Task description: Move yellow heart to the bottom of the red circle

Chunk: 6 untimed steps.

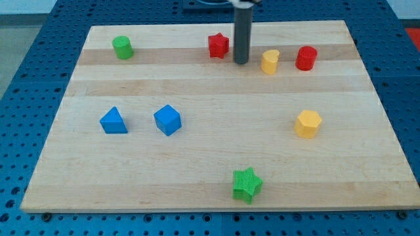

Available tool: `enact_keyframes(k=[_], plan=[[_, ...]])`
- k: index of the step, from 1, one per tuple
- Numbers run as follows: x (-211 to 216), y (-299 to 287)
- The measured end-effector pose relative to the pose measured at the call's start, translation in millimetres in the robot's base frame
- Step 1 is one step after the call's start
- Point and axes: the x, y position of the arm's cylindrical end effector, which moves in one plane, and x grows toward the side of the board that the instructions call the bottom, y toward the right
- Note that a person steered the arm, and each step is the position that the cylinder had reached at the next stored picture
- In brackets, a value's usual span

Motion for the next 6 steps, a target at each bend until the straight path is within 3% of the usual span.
enact_keyframes(k=[1, 2, 4, 6], plan=[[-33, 27], [-32, 28], [44, 28], [155, 36]])
